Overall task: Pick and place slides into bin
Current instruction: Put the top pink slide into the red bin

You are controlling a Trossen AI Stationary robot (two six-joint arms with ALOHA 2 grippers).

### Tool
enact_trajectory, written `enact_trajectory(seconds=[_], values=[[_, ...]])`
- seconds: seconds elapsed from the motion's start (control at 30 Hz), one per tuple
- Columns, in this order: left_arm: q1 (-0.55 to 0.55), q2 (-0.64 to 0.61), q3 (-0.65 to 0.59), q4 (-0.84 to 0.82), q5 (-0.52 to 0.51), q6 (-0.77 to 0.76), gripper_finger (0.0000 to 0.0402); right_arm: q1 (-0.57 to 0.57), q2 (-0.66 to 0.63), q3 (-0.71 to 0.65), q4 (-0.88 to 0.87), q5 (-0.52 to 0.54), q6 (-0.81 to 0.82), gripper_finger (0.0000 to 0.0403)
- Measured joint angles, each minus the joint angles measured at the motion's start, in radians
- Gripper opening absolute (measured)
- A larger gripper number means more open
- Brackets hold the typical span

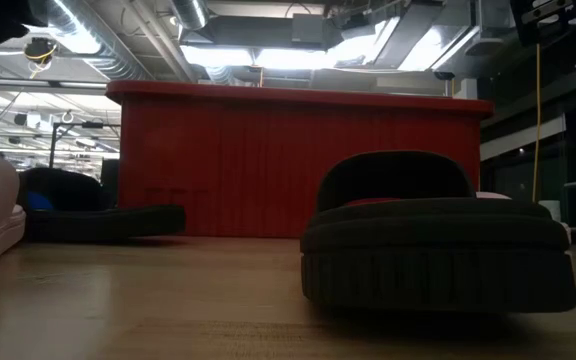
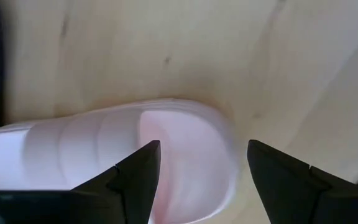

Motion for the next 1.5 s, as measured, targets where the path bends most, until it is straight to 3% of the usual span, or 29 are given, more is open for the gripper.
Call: enact_trajectory(seconds=[0.4,0.77,1.2,1.33,1.5], values=[[-0.052,0.000,-0.057,0.045,-0.008,-0.107,0.0235,0.000,0.000,0.000,0.000,0.000,0.000,0.0005],[-0.048,0.000,-0.135,0.060,-0.011,-0.107,0.0235,0.000,0.000,0.000,0.000,0.000,0.002,0.0005],[-0.048,0.000,-0.138,0.068,-0.040,-0.142,0.0231,0.000,0.000,0.000,0.000,0.000,0.000,0.0005],[-0.048,0.000,-0.138,0.073,-0.048,-0.159,0.0187,0.000,0.000,0.000,0.000,0.000,0.000,0.0005],[-0.053,-0.001,-0.137,0.071,-0.048,-0.159,0.0061,0.000,0.000,0.000,0.000,0.000,0.002,0.0005]])
